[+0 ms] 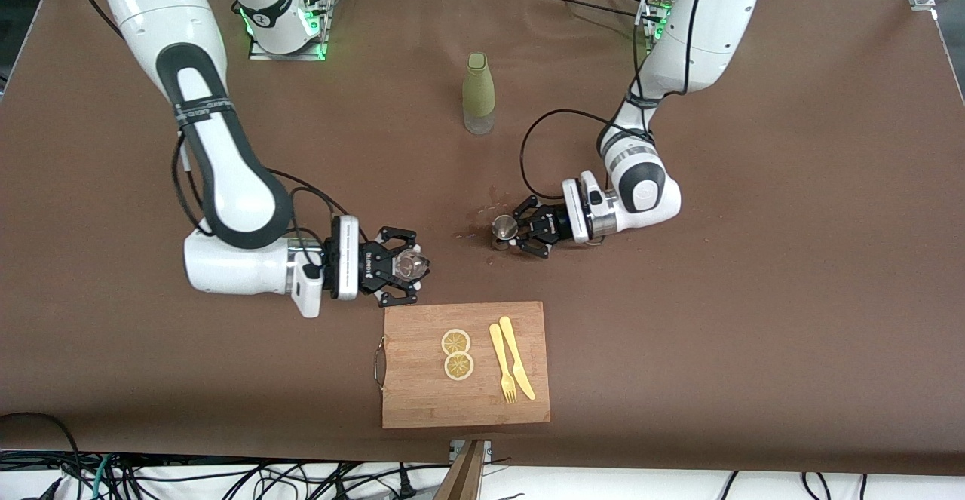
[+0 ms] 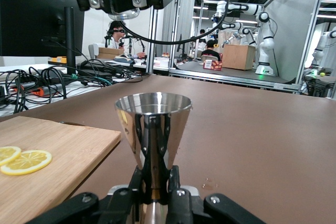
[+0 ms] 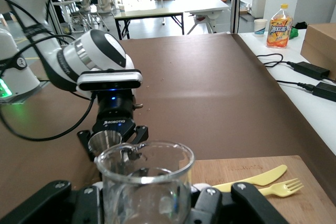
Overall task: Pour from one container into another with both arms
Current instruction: 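Bring the glass cup and the jigger together above the table center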
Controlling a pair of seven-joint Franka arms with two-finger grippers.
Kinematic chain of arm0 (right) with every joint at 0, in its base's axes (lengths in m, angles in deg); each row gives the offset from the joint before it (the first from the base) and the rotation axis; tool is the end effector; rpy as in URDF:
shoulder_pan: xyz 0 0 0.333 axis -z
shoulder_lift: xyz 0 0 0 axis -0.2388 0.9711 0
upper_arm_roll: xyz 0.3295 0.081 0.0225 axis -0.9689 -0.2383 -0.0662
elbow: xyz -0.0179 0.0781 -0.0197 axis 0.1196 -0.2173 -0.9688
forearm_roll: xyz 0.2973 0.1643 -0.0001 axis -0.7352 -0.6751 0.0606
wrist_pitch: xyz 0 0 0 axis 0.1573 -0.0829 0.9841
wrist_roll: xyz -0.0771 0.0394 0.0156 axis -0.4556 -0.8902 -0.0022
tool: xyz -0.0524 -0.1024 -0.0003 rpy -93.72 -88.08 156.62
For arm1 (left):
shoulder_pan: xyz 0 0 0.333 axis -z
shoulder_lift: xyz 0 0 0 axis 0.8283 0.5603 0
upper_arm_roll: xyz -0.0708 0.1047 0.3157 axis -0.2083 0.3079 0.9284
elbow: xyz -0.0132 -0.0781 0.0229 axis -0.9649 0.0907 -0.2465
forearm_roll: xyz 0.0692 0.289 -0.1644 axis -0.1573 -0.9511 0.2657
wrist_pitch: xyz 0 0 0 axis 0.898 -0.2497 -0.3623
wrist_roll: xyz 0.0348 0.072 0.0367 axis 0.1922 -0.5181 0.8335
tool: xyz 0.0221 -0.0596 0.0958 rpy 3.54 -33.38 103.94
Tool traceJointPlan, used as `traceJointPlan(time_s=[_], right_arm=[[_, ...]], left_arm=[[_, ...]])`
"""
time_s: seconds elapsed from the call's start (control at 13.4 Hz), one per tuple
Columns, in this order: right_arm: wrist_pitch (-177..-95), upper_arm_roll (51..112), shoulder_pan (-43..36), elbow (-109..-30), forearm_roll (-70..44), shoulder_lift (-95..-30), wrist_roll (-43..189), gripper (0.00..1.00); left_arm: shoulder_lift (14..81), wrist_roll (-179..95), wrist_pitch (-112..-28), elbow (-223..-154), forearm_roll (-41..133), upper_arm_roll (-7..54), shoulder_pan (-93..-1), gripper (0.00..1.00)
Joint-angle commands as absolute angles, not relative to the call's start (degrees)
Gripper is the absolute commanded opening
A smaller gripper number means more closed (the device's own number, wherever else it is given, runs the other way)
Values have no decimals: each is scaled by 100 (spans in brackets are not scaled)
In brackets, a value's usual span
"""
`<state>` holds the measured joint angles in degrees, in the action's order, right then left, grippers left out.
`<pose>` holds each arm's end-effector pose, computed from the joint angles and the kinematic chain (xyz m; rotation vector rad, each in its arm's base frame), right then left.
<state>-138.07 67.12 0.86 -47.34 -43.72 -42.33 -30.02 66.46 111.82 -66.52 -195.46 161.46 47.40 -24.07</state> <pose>0.6608 0.2929 0.3457 -1.5035 -1.5213 -0.8646 0.5334 -0.3329 0.1764 1.5380 -1.0917 1.2230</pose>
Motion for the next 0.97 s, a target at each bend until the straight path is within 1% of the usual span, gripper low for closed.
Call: traceJointPlan(time_s=[0.0,0.15,0.22,0.37,0.52,0.67,0.9], right_arm=[[-14243,6735,-129,-5436,-4462,-4795,-2974,12],[-14841,6735,-340,-6235,-4462,-5409,-2983,12],[-14948,6726,-358,-6491,-4462,-5586,-3026,12],[-15053,6735,-420,-6590,-4454,-5641,-3079,12],[-15457,6735,-595,-6608,-4454,-5623,-3088,12],[-15555,6735,-613,-6643,-4419,-5580,-3106,12],[-15887,6735,-674,-6783,-4401,-5579,-3307,12]], left_arm=[[6823,11160,-7064,-19215,16608,4797,-2139,0],[6823,11160,-7520,-19102,16941,4797,-1902,0],[6823,11160,-7758,-19040,17100,4788,-1814,0],[6840,11160,-7927,-18969,17329,4771,-1690,0],[6840,11169,-7927,-18969,17330,4771,-1690,0],[6831,11282,-7919,-18969,17330,4771,-1681,0],[6814,12037,-7910,-18987,17505,4771,-1690,0]])
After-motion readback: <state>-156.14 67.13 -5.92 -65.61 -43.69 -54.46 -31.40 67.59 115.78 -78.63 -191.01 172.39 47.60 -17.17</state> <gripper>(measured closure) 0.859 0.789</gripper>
